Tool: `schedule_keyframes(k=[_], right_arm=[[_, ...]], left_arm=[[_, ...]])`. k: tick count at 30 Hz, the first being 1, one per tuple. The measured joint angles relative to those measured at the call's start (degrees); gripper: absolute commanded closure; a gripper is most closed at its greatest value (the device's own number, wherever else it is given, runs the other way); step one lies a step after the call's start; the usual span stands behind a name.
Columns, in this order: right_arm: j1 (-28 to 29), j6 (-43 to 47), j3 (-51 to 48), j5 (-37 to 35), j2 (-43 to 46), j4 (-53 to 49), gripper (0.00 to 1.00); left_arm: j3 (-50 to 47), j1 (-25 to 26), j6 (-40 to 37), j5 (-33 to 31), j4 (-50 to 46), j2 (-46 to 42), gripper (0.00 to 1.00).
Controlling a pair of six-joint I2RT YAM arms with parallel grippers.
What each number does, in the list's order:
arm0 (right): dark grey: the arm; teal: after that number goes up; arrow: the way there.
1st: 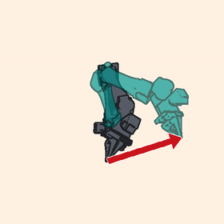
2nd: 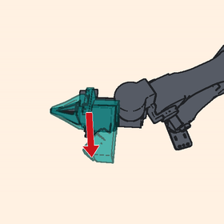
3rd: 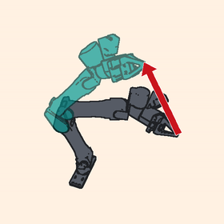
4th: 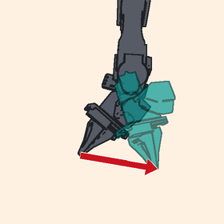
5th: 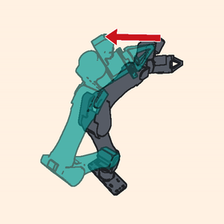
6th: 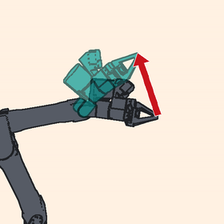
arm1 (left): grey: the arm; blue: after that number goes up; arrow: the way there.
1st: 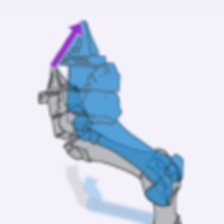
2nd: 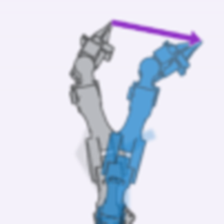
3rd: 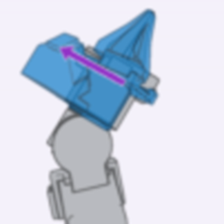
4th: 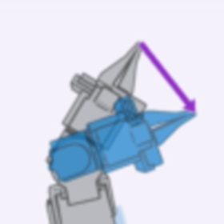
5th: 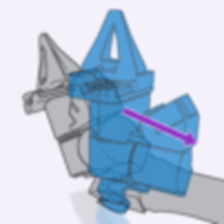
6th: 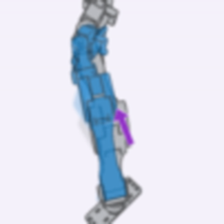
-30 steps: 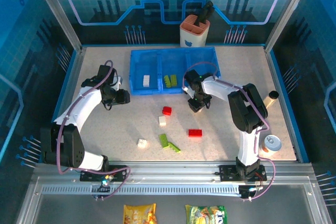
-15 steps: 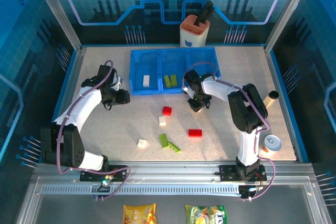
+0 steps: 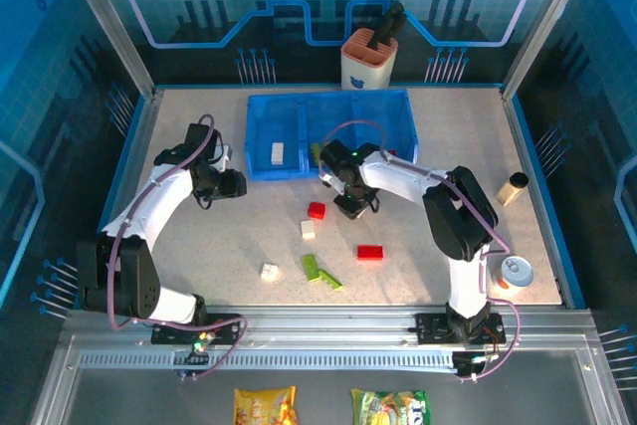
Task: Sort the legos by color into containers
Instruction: Pick up the lego from the center of the table, then place the lego in the container.
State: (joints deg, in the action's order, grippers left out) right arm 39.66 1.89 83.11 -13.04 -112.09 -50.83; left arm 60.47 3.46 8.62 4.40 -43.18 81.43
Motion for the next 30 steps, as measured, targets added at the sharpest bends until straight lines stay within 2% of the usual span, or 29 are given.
schedule_keyframes(k=[12,21,30], right_arm=[[9.0,-6.9,16.7,0.5,-4.6,-1.6,0.68],[9.4,-18.6,20.9,4.8,-5.7,4.4,0.67],[8.5,-26.0,25.3,9.6,-10.6,14.6,0.68]], left_arm=[[0.0,0.0,0.0,0.0,0.0,0.0,0.50],[0.0,0.0,0.0,0.0,0.0,0.0,0.50],[0.0,0.0,0.0,-0.1,0.0,0.0,0.50]])
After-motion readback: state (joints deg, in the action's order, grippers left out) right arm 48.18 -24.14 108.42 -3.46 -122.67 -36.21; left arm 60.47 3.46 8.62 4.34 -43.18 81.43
